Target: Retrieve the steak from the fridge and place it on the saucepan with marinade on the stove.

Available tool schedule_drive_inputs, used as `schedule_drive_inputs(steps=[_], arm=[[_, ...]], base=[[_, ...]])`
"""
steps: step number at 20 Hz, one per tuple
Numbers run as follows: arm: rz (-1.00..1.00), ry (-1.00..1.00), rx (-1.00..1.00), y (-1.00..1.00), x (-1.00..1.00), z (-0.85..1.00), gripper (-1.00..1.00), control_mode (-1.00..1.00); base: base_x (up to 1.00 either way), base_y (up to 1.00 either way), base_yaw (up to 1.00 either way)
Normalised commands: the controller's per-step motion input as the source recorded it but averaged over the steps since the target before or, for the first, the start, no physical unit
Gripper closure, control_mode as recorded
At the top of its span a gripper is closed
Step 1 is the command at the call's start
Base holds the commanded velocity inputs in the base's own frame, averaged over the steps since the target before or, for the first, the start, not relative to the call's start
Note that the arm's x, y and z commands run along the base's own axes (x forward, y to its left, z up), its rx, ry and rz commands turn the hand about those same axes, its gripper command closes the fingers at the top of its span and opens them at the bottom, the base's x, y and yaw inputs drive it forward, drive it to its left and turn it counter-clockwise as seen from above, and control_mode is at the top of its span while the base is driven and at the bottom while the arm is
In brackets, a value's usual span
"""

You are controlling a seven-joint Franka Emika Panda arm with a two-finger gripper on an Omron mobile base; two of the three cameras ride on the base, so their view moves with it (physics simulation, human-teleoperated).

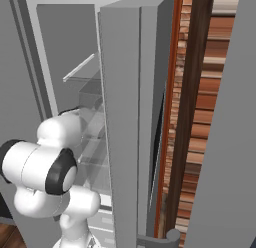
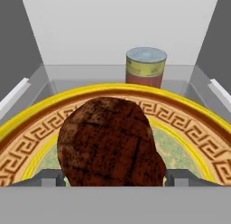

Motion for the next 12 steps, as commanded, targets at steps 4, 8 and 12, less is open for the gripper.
schedule_drive_inputs(steps=[4,8,12], arm=[[0.0,0.0,0.0,0.0,-0.22,0.15,1.0,-1.0],[0.0,0.0,0.0,0.0,-0.46,0.32,1.0,-1.0],[0.0,0.0,0.0,0.0,-0.49,0.4,1.0,-1.0]], base=[[0.0,0.0,0.0],[0.0,0.0,0.0],[0.0,0.0,0.0]])
